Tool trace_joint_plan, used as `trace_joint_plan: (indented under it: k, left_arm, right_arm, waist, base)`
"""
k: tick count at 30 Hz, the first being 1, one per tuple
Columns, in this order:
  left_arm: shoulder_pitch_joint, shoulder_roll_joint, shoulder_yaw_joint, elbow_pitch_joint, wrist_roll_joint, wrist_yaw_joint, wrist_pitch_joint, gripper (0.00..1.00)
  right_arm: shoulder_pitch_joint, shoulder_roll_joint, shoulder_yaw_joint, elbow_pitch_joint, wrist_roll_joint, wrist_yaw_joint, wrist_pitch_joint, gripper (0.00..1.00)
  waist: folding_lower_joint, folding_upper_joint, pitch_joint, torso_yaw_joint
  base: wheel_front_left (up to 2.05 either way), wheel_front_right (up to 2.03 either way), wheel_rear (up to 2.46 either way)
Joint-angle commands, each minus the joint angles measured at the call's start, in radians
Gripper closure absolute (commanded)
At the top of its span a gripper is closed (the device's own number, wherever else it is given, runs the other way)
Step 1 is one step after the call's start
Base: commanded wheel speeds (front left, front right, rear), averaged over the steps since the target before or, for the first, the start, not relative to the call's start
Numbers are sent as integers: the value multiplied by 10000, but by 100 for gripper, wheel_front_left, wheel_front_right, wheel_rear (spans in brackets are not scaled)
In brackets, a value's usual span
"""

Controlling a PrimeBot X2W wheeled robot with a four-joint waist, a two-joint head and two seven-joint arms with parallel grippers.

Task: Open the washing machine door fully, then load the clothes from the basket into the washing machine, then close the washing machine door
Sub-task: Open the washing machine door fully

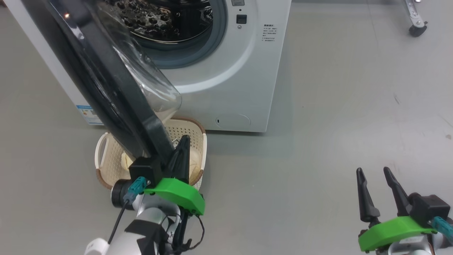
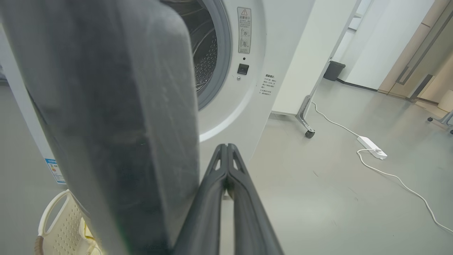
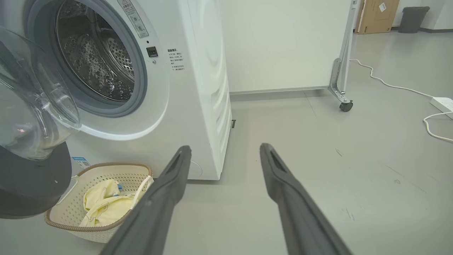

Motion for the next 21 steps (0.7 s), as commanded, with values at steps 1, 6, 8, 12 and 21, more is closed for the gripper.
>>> trace_joint_plan:
  k: [1, 6, 8, 12, 21]
  left_arm:
    - [-193, 401, 573, -251, -52, 151, -99, 100]
    - [124, 541, 698, -594, -113, 287, -109, 100]
    - [260, 608, 725, -745, -109, 358, -112, 100]
    - [521, 825, 771, -1056, -49, 541, -113, 100]
    - [1144, 1286, 1065, -1635, -123, 982, -83, 100]
  right_arm:
    - [-474, -87, 190, -307, -30, -2, -53, 0]
    - [-444, -87, 141, -310, -44, -2, -36, 0]
    - [-412, -87, 120, -324, -55, -2, -20, 0]
    - [-370, -87, 86, -322, -70, -2, -5, 0]
    - [-287, -87, 122, -338, -101, -2, 47, 0]
  waist:
    - [0, 0, -12, 36]
    - [0, 0, -39, 225]
    - [0, 0, -55, 320]
    - [0, 0, -90, 513]
    - [0, 0, -200, 954]
  base:
    - [0, 0, 0]
    - [0, 0, 0]
    - [0, 0, 0]
    - [0, 0, 0]
    - [0, 0, 0]
